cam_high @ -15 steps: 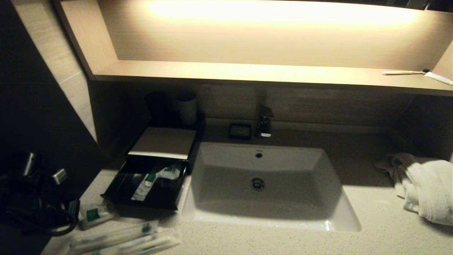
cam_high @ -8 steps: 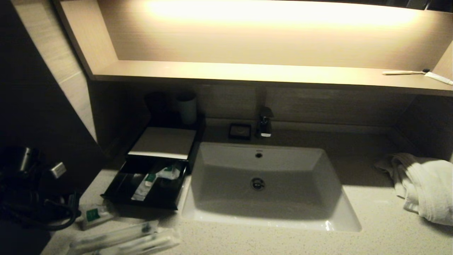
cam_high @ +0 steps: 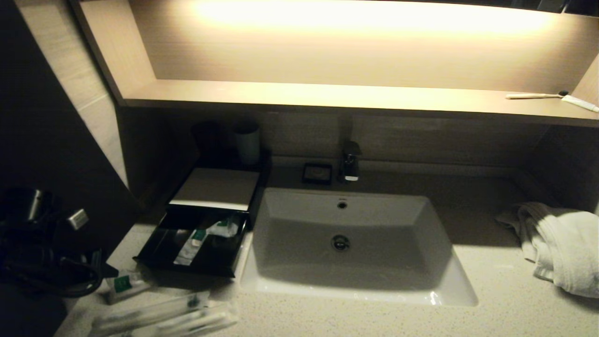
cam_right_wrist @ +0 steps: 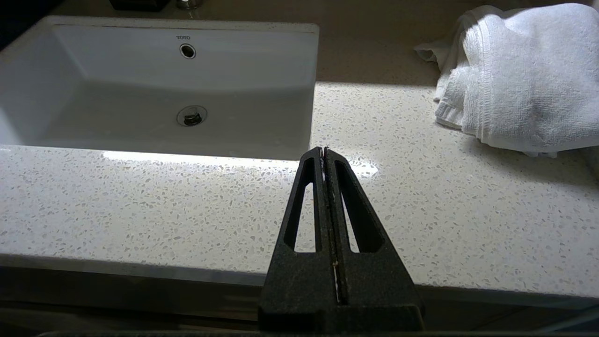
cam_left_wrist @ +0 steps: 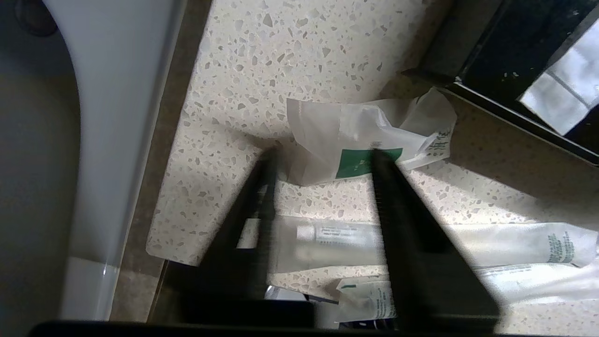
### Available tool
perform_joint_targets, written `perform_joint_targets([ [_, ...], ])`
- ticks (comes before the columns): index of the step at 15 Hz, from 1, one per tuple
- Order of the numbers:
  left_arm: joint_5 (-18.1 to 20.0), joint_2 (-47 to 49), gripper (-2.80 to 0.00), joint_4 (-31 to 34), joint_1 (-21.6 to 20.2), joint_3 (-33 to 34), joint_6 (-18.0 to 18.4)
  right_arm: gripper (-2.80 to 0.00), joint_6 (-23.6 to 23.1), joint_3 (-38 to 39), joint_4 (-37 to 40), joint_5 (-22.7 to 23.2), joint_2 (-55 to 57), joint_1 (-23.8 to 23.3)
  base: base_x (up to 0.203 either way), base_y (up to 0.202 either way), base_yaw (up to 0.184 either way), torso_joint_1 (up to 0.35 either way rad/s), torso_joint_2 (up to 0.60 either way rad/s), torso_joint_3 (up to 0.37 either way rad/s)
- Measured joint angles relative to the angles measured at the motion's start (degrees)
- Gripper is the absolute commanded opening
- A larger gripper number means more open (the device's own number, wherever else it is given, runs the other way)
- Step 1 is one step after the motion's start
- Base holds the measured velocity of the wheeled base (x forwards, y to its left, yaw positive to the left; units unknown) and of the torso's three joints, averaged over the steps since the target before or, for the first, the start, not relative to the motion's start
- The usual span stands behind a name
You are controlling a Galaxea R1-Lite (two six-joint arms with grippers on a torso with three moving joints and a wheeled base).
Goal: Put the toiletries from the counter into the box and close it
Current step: Pick up the bathroom toiletry
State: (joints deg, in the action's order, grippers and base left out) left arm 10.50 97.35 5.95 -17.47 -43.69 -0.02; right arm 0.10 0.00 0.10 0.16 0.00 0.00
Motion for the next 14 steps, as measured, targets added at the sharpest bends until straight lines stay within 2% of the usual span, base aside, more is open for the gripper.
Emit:
perform_joint_targets([
  [6,1.85,1.92,0.00,-0.02,0.02,-0.72,0.23,-2.80,0.00,0.00,0.00,-0.01,0.00,0.00,0.000,0.000,0.000,0.000,0.00,0.000],
  [14,1.84,4.26,0.00,-0.02,0.00,-0.80,0.35,-2.80,-0.01,0.00,0.00,-0.02,0.00,0.00,0.000,0.000,0.000,0.000,0.00,0.000],
])
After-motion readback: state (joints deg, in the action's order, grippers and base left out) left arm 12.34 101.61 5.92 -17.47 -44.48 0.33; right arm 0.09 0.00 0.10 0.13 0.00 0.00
